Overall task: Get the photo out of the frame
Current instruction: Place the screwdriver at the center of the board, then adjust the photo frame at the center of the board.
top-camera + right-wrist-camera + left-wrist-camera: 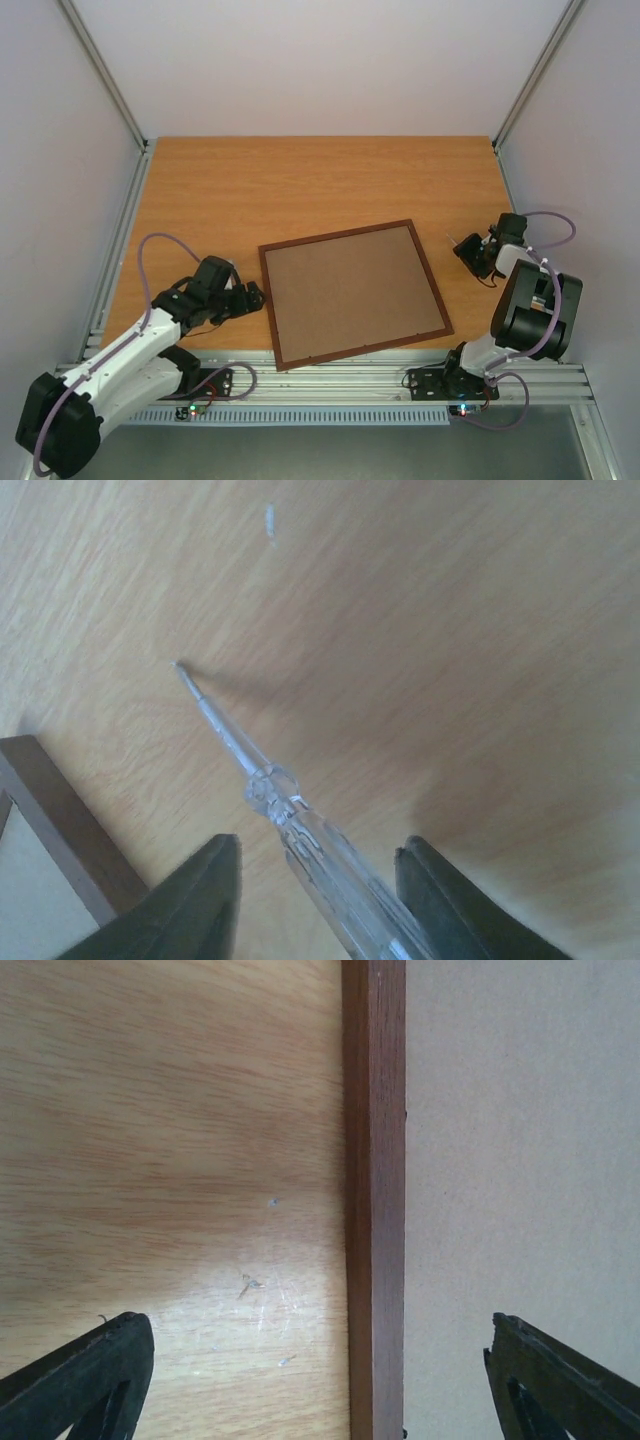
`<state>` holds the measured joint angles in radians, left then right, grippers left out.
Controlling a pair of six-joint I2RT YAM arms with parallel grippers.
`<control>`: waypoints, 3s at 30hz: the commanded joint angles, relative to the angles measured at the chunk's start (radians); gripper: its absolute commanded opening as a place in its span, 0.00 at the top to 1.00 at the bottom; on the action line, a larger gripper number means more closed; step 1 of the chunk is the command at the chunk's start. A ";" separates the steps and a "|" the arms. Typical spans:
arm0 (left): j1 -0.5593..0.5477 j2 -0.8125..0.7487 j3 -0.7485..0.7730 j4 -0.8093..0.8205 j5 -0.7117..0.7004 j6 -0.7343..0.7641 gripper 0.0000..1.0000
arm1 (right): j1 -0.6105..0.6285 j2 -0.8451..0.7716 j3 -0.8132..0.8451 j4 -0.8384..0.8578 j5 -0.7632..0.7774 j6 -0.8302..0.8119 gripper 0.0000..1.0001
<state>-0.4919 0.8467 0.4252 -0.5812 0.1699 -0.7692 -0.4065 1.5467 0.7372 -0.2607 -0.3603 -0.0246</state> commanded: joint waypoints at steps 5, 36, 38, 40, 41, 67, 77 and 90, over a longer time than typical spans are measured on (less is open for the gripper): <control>0.006 0.024 0.004 0.071 0.077 0.016 0.10 | 0.018 -0.130 0.009 -0.134 0.051 -0.015 0.21; 0.006 -0.014 -0.084 0.186 0.186 -0.065 0.11 | 0.461 -0.588 -0.059 -0.708 0.338 0.262 0.02; 0.006 -0.019 -0.082 0.185 0.188 -0.067 0.10 | 0.462 -0.610 -0.068 -0.737 0.317 0.273 0.02; 0.006 -0.016 -0.078 0.186 0.190 -0.067 0.10 | 0.462 -0.628 -0.079 -0.764 0.318 0.283 0.02; 0.006 -0.013 -0.075 0.186 0.190 -0.067 0.10 | 0.462 -0.634 -0.082 -0.780 0.326 0.295 0.02; 0.004 0.053 -0.099 0.270 0.165 -0.048 0.10 | 0.666 -0.278 -0.123 -0.598 0.350 0.517 0.02; 0.005 -0.062 -0.108 0.185 0.093 -0.070 0.10 | 0.757 -0.050 0.071 -0.470 0.314 0.462 0.01; 0.005 -0.048 -0.100 0.120 -0.002 -0.057 0.10 | 0.790 -0.209 0.104 -0.584 0.320 0.375 0.02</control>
<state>-0.4919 0.7937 0.3302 -0.4400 0.2260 -0.8375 0.3580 1.4403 0.9123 -0.7929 -0.0303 0.3527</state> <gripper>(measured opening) 0.901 0.985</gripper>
